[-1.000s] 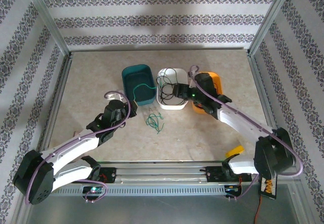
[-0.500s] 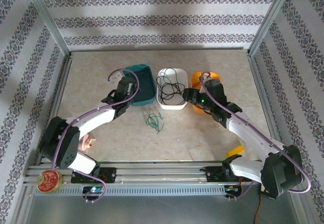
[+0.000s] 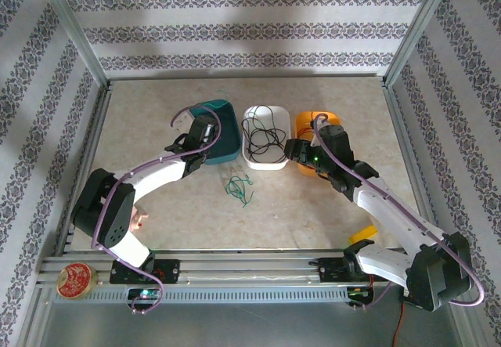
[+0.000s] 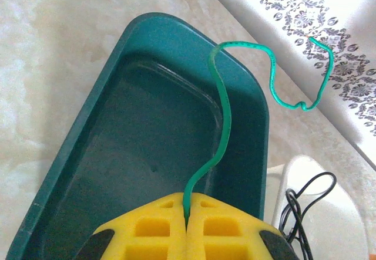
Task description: Untangle the cables
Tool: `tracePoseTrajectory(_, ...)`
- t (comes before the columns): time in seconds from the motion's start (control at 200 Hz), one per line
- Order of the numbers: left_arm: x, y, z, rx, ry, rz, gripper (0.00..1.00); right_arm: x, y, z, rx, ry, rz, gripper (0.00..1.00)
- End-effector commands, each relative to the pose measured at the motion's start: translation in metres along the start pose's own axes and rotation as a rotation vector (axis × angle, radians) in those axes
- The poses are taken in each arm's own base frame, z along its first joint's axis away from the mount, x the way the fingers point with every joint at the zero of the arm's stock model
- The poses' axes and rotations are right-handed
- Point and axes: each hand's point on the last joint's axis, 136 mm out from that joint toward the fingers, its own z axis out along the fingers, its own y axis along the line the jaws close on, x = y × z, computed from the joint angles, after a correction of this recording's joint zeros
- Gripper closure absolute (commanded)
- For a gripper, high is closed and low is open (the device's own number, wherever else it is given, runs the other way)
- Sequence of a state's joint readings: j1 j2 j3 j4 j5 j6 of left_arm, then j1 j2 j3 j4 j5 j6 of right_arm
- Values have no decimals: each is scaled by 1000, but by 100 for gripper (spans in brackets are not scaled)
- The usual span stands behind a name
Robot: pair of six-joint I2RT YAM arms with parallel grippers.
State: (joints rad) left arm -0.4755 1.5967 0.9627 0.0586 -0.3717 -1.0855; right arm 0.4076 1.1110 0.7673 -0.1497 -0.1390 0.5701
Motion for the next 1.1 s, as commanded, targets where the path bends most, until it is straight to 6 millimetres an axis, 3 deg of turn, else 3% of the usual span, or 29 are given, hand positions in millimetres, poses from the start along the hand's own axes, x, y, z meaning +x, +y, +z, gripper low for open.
tracePoseTrajectory(0.0, 5, 19, 5, -62, 4, -11, 85, 4, -2, 0, -1, 14, -13, 43)
tracePoseTrajectory(0.15, -2, 2, 1, -22, 8, 35, 46, 17, 8, 7, -35, 70, -50, 43)
tracePoseTrajectory(0.265, -5, -9, -10, 22, 5, 86, 33, 42, 24, 17, -85, 162, -100, 44)
tracePoseTrajectory(0.37, 3, -15, -25, 64, 26, 180, 30, 76, 42, 31, -141, 285, -165, 44)
tracePoseTrajectory(0.49, 31, -11, -44, 77, 89, 317, 30, 109, 55, 50, -169, 409, -213, 45)
tracePoseTrajectory(0.695, 80, 2, -74, 87, 155, 575, 28, 131, 58, 80, -146, 537, -241, 48)
tracePoseTrajectory(0.86, 120, 18, -76, 89, 295, 716, 26, 150, 50, 91, -105, 620, -270, 48)
tracePoseTrajectory(1.095, 139, 39, -67, 32, 369, 866, 26, 184, 40, 91, -72, 744, -339, 49)
